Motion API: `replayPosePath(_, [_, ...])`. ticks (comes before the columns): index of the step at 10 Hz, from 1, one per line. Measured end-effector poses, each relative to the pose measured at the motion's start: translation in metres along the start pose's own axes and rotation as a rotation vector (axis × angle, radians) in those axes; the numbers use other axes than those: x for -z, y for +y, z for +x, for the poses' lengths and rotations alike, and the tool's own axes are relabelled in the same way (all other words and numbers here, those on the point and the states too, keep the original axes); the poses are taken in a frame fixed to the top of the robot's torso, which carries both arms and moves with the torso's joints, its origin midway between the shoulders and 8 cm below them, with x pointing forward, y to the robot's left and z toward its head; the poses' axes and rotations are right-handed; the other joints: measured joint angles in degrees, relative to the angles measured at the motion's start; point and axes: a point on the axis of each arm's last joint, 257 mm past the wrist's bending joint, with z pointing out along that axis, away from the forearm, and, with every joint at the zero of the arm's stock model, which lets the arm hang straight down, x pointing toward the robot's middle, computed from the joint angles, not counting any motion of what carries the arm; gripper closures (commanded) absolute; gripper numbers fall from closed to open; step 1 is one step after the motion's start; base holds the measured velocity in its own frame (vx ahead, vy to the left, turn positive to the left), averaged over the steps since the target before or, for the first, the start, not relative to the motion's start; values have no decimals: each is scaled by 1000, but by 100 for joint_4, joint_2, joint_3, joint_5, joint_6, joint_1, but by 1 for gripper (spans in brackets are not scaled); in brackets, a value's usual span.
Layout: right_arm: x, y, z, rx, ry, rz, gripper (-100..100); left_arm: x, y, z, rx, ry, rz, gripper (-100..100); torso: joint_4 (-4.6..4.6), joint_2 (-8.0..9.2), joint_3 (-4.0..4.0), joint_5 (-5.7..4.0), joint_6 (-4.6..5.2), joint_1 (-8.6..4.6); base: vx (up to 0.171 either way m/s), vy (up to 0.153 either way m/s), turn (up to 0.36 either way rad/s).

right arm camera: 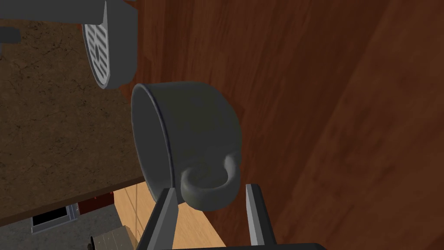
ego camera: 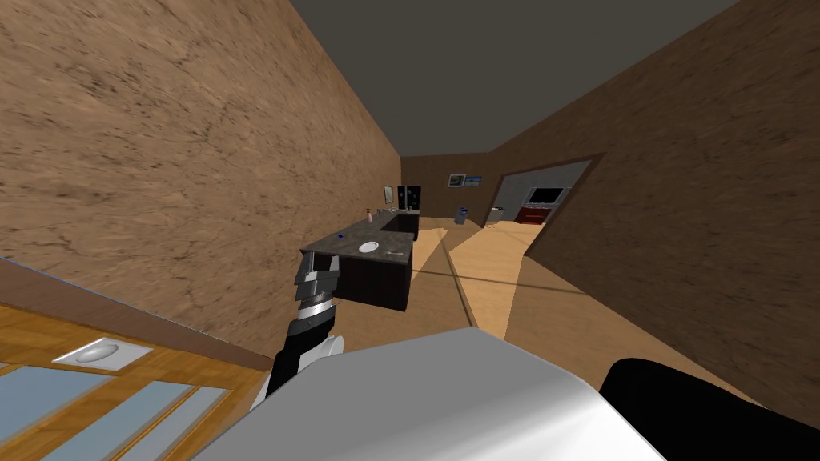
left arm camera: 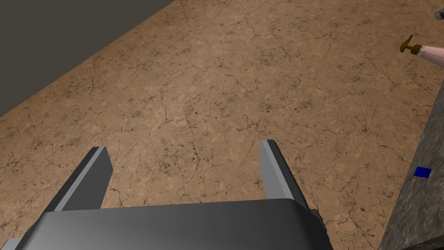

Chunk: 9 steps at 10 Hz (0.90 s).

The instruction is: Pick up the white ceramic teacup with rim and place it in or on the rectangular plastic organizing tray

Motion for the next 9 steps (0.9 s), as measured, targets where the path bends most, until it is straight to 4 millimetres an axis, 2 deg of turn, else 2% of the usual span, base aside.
replayPosePath(7, [21,-23,-1,-25,5,81,100,0,0,0,0,0,0,0,0,-1,-1,14,-1,3,-128,53,45])
replayPosePath(9, [28,-32,-6,-30,-9,109,100,0,0,0,0,0,0,0,2,22,11,19,2,11,-213,43,21])
